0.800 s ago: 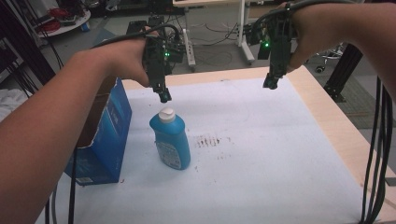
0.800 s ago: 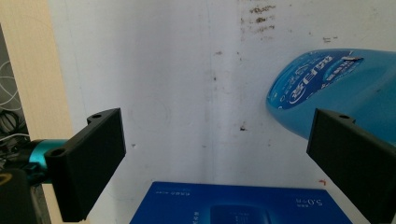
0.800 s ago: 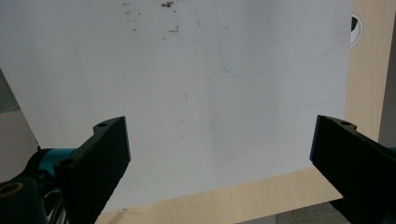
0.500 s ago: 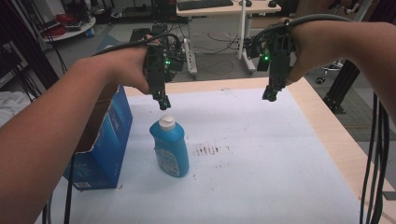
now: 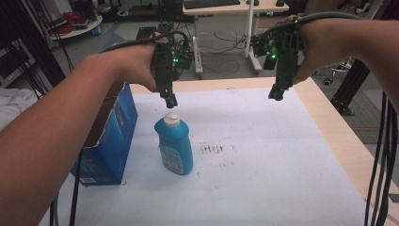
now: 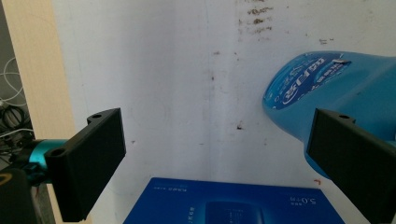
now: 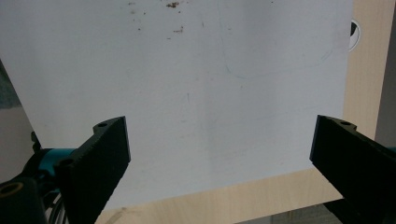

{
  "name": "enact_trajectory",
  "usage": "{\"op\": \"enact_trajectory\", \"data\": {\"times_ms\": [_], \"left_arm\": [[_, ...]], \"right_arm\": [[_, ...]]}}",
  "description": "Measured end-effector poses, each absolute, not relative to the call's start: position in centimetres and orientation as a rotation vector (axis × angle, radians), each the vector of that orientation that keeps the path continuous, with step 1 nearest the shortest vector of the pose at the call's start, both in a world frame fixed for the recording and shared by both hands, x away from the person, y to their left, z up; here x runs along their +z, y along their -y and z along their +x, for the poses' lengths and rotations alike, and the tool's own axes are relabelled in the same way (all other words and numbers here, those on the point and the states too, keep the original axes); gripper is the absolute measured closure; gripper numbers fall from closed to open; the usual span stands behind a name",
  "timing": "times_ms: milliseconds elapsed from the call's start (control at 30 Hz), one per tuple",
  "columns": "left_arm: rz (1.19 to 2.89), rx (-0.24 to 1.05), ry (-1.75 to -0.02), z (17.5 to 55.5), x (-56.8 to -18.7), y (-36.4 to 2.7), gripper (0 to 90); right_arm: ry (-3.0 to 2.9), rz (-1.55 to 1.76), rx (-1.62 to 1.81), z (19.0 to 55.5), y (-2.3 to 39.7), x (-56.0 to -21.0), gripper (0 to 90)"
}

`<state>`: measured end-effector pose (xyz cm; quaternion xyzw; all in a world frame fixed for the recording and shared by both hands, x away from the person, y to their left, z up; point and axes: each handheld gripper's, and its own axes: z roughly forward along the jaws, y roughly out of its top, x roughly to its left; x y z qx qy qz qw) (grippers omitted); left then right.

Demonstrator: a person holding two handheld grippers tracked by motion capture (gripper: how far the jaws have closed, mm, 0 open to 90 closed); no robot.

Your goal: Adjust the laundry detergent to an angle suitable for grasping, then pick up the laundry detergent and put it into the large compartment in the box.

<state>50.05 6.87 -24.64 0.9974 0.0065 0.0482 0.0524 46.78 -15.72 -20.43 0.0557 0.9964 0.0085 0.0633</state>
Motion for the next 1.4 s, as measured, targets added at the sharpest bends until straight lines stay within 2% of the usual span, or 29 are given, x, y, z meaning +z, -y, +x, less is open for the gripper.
{"op": "enact_trajectory", "data": {"times_ms": [1400], "left_arm": [[3.043,0.156,-0.038,50.7,-25.1,-7.1,4.5]], "right_arm": [[-3.019,0.159,0.002,47.1,15.7,-21.6,4.1]]}}
